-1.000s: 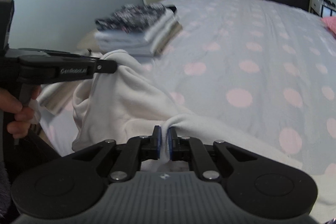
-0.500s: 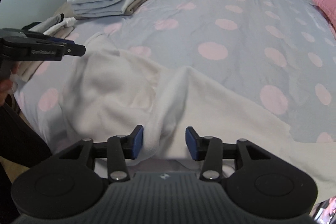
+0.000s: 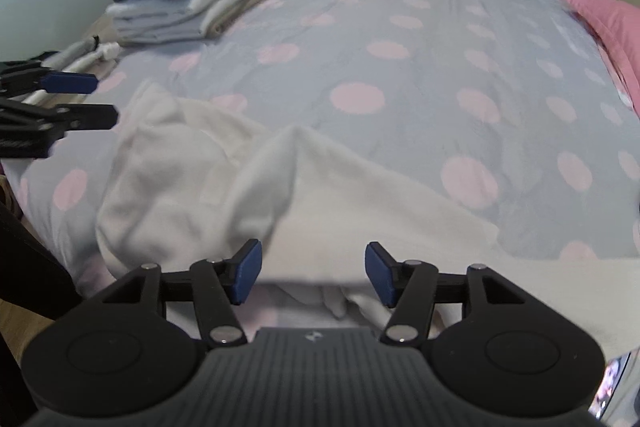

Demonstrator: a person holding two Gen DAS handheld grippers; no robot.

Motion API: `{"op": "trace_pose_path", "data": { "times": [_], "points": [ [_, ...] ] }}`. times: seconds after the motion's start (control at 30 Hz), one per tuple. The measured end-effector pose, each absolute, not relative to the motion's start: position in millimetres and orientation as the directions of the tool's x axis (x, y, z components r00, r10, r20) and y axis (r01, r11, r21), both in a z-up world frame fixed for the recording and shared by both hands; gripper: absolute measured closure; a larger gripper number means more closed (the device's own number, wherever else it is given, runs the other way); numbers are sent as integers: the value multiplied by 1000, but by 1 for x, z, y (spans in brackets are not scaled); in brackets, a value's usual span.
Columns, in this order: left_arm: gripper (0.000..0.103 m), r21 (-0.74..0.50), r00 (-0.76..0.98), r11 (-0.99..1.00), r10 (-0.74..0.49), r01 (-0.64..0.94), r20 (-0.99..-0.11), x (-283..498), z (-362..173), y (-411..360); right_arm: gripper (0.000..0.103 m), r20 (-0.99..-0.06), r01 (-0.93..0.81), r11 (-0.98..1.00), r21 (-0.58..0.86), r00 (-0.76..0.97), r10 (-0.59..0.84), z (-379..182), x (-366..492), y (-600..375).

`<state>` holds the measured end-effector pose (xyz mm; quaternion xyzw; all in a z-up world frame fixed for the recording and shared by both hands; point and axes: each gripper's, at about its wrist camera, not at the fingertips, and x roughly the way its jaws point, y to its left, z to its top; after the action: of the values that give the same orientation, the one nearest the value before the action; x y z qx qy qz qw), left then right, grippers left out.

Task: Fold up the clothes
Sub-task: 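Lift and stretch the cream garment between both grippers to spread it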

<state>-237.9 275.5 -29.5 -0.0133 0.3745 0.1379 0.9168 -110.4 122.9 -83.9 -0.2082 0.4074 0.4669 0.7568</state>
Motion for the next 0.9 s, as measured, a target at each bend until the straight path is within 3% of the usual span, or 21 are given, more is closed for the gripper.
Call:
{"op": "trace_pose_path", "data": {
  "times": [0.13,0.47,0.6,0.73,0.83,0.9],
  "points": [
    [35,75,668,987,151,-141,-728,-234,-40,255,42,-845,-882,472,8,246,475,-105,-111,120],
    [34,140,584,985,54,103,-810,-234,-75,200,37,-858,-888,446,-115,315,406,-126,-112,113],
    [34,196,537,965,74,173,-840,-233,-94,185,35,-855,-894,400,-201,360,373,-134,-116,118],
    [35,249,510,959,149,134,-847,-225,-109,188,35,-847,-895,340,-288,404,346,-145,-117,122],
    [48,266,501,960,188,87,-845,-219,-115,196,35,-832,-885,287,-367,450,323,-157,-117,125],
    [64,247,496,968,198,35,-846,-215,-114,206,38,-819,-874,257,-412,479,316,-164,-116,125]
  ]
}}
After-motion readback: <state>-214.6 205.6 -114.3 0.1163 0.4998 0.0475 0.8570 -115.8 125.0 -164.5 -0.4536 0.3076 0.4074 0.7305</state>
